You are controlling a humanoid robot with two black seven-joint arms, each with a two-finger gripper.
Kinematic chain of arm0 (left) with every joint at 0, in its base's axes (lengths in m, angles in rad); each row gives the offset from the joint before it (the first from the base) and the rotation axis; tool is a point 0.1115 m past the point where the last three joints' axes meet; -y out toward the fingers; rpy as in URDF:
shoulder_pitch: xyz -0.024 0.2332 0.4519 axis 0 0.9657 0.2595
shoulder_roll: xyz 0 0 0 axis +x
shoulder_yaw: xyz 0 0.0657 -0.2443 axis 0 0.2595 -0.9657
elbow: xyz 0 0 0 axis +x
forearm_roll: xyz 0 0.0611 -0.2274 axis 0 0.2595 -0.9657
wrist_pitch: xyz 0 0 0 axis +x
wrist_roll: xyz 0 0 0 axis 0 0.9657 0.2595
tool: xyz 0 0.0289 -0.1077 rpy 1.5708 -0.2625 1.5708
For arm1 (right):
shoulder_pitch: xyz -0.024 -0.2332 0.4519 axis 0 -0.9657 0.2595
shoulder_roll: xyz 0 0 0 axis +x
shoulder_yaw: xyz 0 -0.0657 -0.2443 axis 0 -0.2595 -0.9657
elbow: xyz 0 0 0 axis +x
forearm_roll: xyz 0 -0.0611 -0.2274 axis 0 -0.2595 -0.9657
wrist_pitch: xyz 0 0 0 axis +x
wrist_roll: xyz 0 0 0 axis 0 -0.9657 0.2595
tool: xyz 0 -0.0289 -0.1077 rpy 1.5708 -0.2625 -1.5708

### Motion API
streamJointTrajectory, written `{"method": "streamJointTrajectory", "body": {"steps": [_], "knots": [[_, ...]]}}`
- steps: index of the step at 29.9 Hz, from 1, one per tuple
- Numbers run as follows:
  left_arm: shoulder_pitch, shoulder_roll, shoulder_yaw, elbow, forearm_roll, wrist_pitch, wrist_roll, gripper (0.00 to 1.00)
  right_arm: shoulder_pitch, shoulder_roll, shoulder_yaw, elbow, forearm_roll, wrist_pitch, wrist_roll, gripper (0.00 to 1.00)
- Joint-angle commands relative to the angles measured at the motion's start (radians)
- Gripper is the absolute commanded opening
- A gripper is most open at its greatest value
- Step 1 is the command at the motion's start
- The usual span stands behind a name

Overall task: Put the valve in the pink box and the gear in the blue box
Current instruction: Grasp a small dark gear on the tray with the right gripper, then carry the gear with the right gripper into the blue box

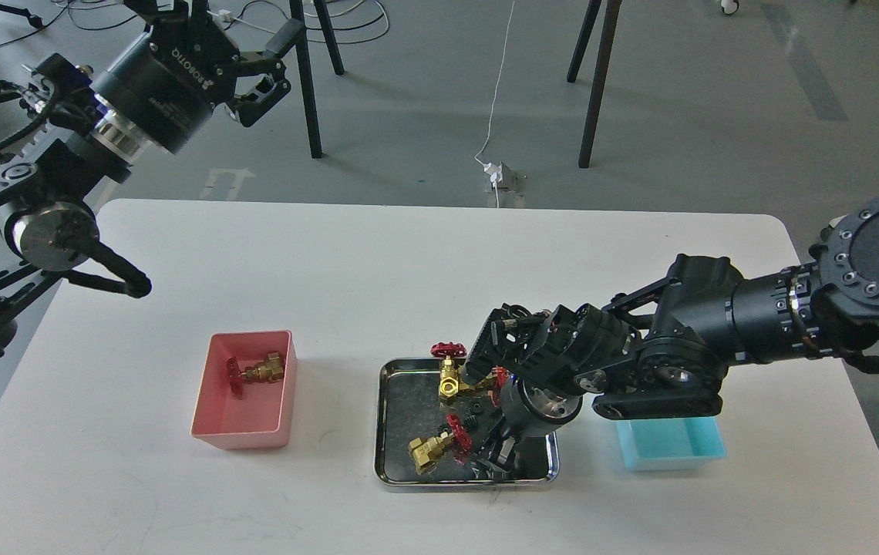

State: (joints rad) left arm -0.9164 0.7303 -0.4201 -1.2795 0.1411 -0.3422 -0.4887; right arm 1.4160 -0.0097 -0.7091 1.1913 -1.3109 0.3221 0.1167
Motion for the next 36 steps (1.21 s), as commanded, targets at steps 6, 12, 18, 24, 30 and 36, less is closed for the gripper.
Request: {"method": "streamJointTrajectory", "body": {"steps": [6,12,18,24,30,36], "knots": [[0.002,-0.005,0.001,0.005,0.000,0.000,0.000,0.99,-0.012,0.010,-0.043,-0.024,-0.002,-0.002,-0.003,0.52],[0.010,-0.006,0.001,0.009,0.000,0.000,0.000,0.99,-0.015,0.010,-0.046,-0.025,-0.001,-0.003,-0.003,0.48],[0.016,-0.017,0.001,0.011,0.000,0.000,0.000,0.99,-0.015,0.010,-0.046,-0.024,-0.001,-0.003,-0.002,0.33],[0.016,-0.018,0.001,0.015,0.000,0.000,0.000,0.99,-0.014,-0.001,-0.046,-0.018,0.005,0.003,0.003,0.05],[0.018,-0.029,0.000,0.015,0.000,0.000,0.000,0.99,0.131,-0.169,0.000,0.097,0.044,0.006,0.023,0.01],[0.018,-0.058,0.001,0.015,0.000,0.000,0.000,0.99,0.261,-0.540,-0.004,0.261,0.044,0.012,0.032,0.02]]}}
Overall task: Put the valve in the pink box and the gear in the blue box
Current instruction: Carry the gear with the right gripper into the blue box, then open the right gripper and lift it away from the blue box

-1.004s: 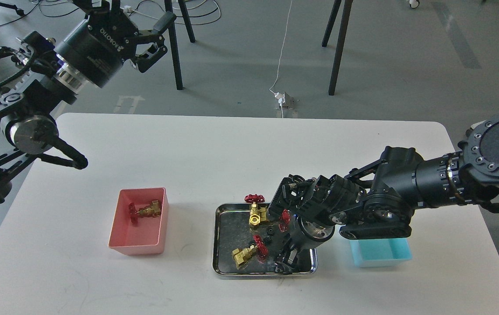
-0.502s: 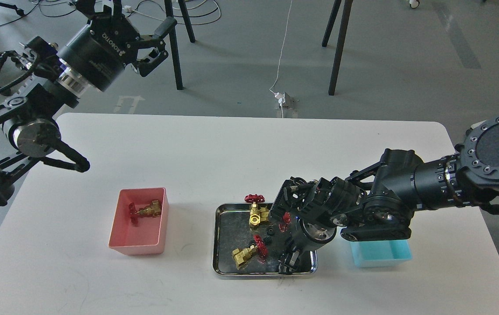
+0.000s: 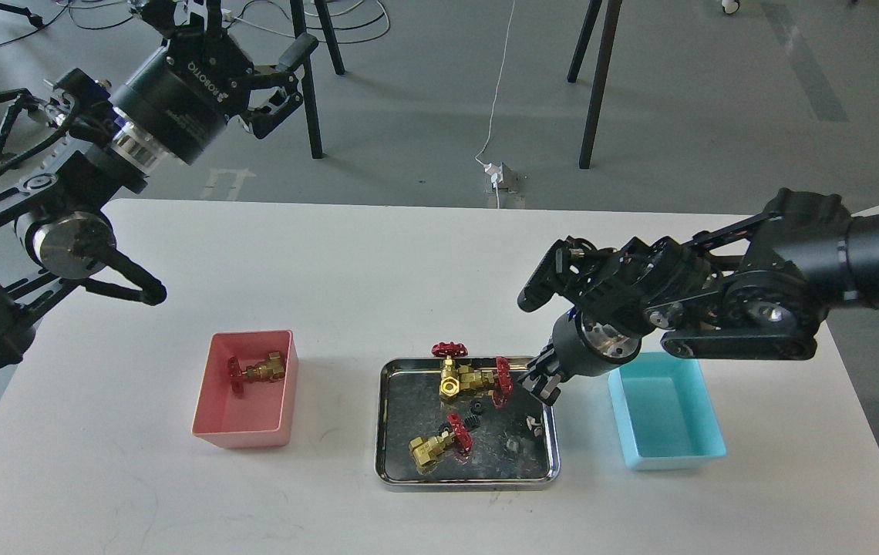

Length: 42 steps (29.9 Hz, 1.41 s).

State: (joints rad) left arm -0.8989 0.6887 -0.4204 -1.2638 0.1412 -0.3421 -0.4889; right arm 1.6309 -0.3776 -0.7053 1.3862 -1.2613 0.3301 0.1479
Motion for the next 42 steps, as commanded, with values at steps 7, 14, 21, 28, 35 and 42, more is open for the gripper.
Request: {"method": "streamJointTrajectory", "body": {"steps": [7,14,21,28,35,42], "knots": [[0.005,-0.055,0.006,0.001,0.006,0.003,0.000,0.99,0.004,-0.477,-0.008,0.177,-0.072,0.069,-0.002,0.04],[0.006,-0.092,0.002,0.017,0.054,0.009,0.000,0.99,-0.052,-0.500,0.003,0.198,-0.073,0.067,-0.008,0.46],[0.006,-0.092,0.003,0.038,0.054,0.005,0.000,0.99,-0.085,-0.500,0.053,0.183,-0.061,0.066,-0.010,0.97],[0.006,-0.089,0.002,0.125,0.052,-0.015,0.000,0.99,-0.193,-0.485,0.369,-0.019,0.231,0.008,-0.005,0.97],[-0.002,-0.142,-0.076,0.464,0.041,-0.147,0.000,0.98,-0.425,-0.341,0.884,-0.310,1.102,0.082,0.002,0.98],[0.000,-0.244,-0.216,0.742,0.037,-0.147,0.000,0.99,-0.658,-0.054,1.248,-0.720,1.410,0.159,0.039,0.99]]}}
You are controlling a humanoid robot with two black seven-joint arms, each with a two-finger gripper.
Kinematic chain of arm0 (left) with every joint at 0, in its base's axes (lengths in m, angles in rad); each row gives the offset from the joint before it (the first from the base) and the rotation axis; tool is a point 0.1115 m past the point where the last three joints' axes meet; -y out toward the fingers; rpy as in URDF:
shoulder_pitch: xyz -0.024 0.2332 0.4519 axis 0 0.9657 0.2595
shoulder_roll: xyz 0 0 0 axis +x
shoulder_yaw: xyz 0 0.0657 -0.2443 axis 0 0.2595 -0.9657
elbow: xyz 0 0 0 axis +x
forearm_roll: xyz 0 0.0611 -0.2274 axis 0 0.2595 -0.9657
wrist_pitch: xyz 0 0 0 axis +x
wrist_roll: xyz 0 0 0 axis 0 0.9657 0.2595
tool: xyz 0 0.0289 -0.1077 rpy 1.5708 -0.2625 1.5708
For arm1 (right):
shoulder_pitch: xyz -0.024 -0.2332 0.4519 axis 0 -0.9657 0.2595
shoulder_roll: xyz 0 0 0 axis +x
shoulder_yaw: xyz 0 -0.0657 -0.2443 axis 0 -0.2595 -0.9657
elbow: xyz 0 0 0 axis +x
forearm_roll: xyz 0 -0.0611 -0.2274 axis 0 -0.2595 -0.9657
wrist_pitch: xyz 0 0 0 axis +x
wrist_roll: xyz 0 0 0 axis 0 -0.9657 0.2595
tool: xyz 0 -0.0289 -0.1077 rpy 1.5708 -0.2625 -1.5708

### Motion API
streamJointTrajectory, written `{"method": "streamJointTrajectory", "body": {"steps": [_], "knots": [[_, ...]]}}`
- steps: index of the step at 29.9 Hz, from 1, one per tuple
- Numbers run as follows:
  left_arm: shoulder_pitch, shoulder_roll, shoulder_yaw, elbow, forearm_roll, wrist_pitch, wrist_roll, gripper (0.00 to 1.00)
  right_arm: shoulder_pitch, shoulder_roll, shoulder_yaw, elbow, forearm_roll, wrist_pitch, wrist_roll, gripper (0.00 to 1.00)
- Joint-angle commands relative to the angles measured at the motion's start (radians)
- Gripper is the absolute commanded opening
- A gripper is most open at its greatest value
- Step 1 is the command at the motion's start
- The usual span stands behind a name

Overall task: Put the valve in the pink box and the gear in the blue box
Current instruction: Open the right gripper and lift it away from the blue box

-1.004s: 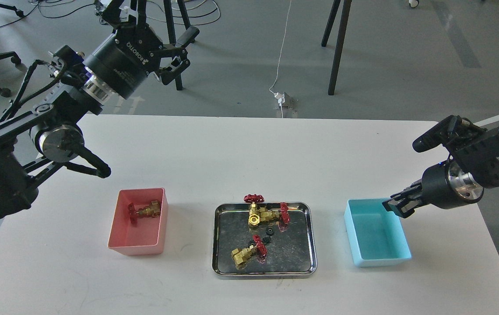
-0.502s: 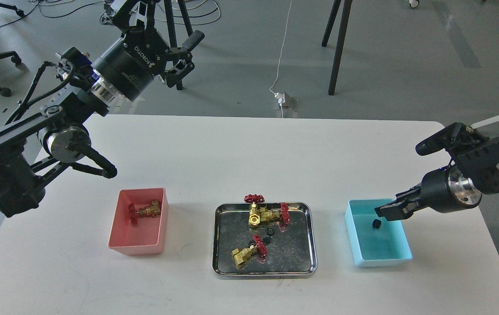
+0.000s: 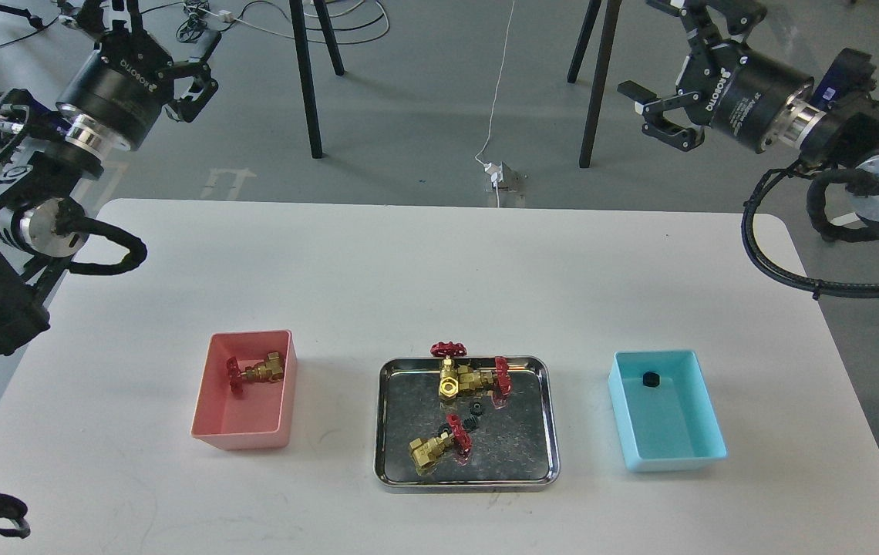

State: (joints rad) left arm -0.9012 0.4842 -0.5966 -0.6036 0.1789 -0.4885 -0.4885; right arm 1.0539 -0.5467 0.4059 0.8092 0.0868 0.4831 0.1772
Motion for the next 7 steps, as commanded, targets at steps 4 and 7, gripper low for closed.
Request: {"method": "streamJointTrajectory", "body": {"steps": [4,7], "knots": [[0.005,-0.073,-0.031,0.094,0.001,0.000,0.000,0.99,-0.104,0.175,0.197,-0.159,0.059,0.006,0.008,0.99],[0.005,-0.091,-0.023,0.091,0.013,0.000,0.000,1.00,-0.103,0.177,0.202,-0.151,0.057,0.006,0.012,0.99]]}}
